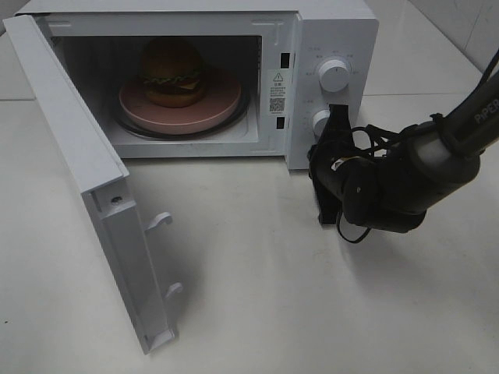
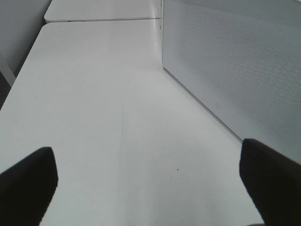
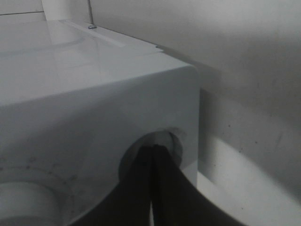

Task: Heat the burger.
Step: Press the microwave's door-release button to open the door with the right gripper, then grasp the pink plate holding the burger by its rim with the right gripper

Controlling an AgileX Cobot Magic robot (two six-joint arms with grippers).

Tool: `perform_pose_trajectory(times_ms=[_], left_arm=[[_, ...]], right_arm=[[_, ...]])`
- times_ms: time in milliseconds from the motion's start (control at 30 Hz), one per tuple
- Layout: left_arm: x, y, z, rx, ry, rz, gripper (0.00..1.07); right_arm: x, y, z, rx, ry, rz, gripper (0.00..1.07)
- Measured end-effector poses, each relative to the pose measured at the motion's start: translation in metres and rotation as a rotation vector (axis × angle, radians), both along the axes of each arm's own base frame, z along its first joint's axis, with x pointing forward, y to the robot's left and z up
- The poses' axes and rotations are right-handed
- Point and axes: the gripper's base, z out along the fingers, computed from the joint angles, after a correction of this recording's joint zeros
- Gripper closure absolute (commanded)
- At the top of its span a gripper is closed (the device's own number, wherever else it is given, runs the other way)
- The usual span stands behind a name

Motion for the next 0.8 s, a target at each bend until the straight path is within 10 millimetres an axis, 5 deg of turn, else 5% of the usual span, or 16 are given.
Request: perform_pose_trajectory(times_ms=[800], left_arm=[[0.000, 0.000, 0.000, 0.000, 0.000, 0.000, 0.06]], right_arm=[[-0.052, -0.016, 0.038, -0.059, 0.016, 0.117, 1.06]])
